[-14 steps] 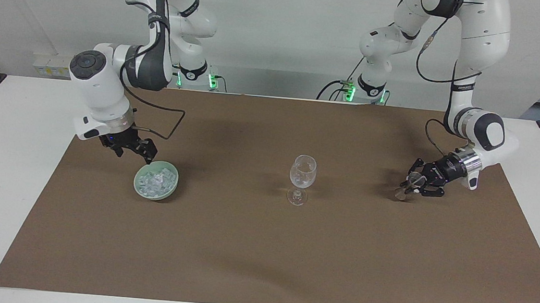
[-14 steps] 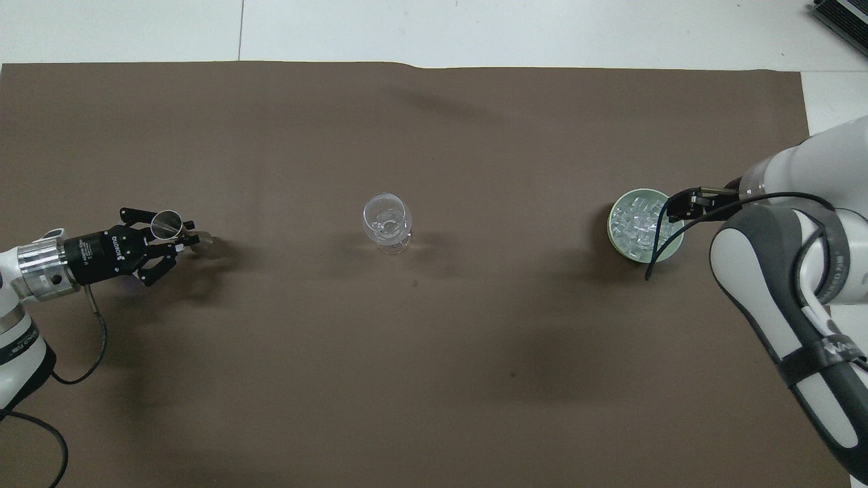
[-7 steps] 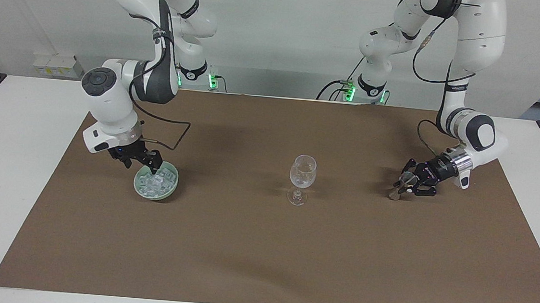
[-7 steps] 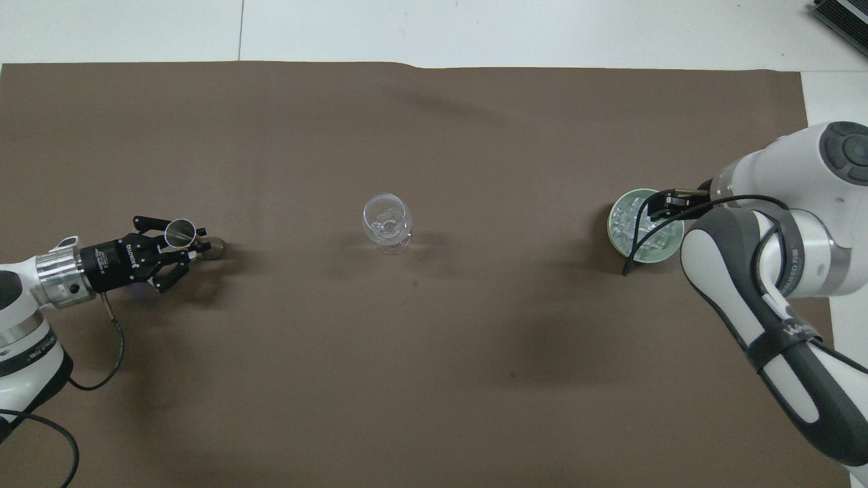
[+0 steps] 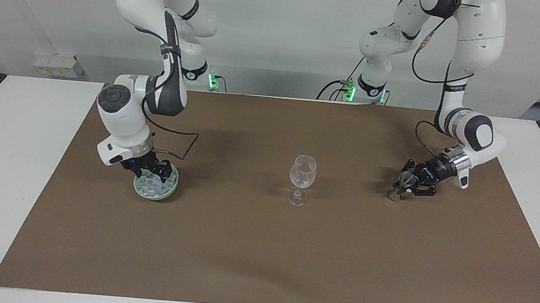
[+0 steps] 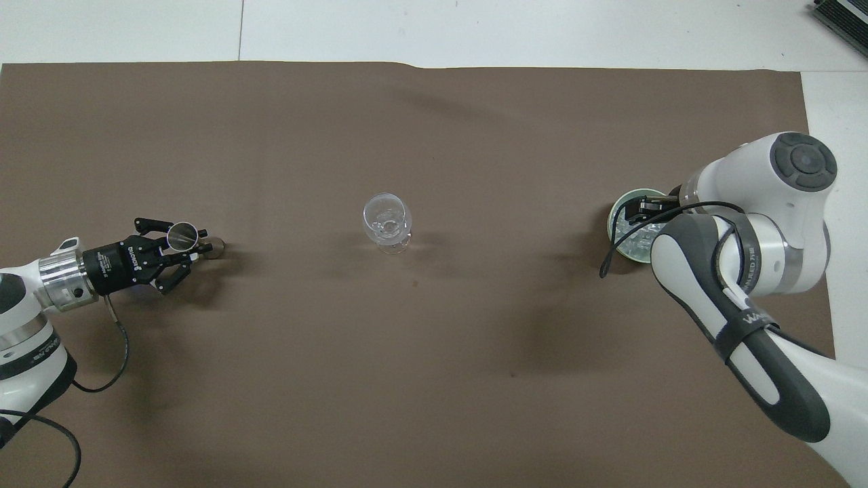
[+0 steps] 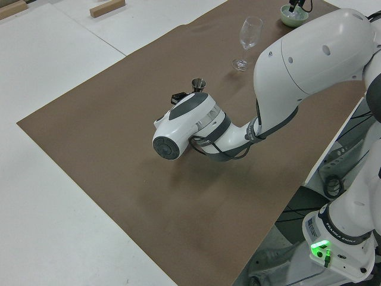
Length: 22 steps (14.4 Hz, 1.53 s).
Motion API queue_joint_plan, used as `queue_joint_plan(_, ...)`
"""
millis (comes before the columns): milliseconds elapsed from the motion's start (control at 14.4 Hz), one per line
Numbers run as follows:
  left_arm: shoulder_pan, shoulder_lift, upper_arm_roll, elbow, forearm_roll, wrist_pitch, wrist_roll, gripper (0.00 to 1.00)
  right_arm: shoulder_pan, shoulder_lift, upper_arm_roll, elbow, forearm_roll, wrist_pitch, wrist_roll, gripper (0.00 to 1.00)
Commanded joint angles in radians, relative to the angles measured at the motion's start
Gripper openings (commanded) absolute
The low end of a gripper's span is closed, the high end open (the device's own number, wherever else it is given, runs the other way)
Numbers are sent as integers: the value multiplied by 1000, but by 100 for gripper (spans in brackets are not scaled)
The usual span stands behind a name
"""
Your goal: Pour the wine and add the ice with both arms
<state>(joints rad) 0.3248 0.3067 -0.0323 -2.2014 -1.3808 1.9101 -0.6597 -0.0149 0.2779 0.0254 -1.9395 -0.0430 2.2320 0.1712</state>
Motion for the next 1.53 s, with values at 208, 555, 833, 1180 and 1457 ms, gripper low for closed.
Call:
queue_joint_plan(208,-12,-23,8,-27,-29,14,26,31,-5,-9,5,-18,26,20,-35,70)
queue_joint_plan(555,-12,-23,8,-26,-27,7,25,100,-5,-8,10,-18,28,31,-38,56)
queue_joint_plan(833,-7,-23,12,-20,-9,-16,26,100,-5,-9,11,-18,28,31,-38,54)
queue_joint_plan(1180,16,-21,35,2,110,-63,67,100,-5,-6,18,-19,28,31,-38,54)
queue_joint_plan(1457,14,-37,58,48,238,-92,60,100,-5,-3,18,-21,28,31,-71,41)
